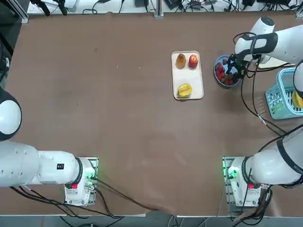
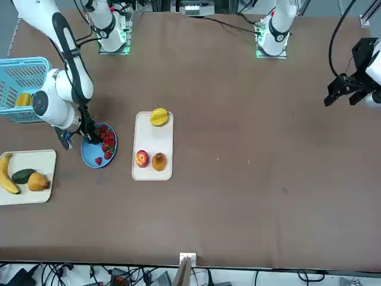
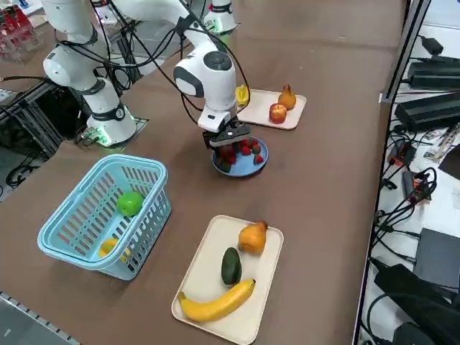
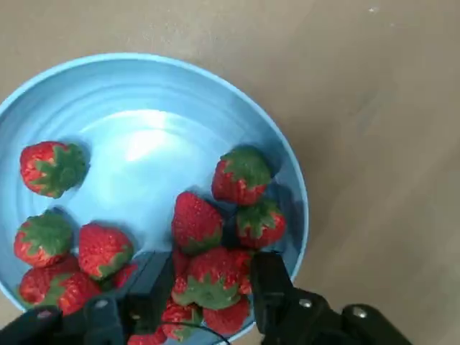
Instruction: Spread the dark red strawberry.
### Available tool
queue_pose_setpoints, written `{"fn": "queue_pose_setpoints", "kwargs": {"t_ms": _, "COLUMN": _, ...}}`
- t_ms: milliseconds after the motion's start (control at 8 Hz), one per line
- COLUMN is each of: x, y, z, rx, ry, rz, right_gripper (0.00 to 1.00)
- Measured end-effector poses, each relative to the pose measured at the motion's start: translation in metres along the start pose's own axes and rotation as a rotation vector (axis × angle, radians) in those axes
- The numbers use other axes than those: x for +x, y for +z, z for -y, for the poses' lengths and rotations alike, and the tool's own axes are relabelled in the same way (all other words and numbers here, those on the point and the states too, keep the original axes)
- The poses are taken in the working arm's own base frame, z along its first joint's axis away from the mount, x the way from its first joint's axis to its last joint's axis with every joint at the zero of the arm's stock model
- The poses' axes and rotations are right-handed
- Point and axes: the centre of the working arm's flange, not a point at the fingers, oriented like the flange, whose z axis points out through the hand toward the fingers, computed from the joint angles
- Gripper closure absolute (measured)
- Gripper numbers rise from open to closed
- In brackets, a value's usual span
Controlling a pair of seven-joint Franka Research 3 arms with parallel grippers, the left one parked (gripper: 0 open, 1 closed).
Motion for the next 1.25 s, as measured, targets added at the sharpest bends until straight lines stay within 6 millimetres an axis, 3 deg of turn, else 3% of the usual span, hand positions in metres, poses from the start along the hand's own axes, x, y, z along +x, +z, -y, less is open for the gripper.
{"fn": "queue_pose_setpoints", "kwargs": {"t_ms": 500, "x": 0.002, "y": -0.004, "z": 0.001, "rx": 0.005, "ry": 0.001, "rz": -0.005, "right_gripper": 0.61}}
{"fn": "queue_pose_setpoints", "kwargs": {"t_ms": 875, "x": 0.004, "y": -0.019, "z": 0.008, "rx": -0.003, "ry": -0.005, "rz": 0.015, "right_gripper": 0.61}}
{"fn": "queue_pose_setpoints", "kwargs": {"t_ms": 1250, "x": 0.018, "y": -0.071, "z": 0.029, "rx": 0.008, "ry": -0.019, "rz": 0.019, "right_gripper": 0.61}}
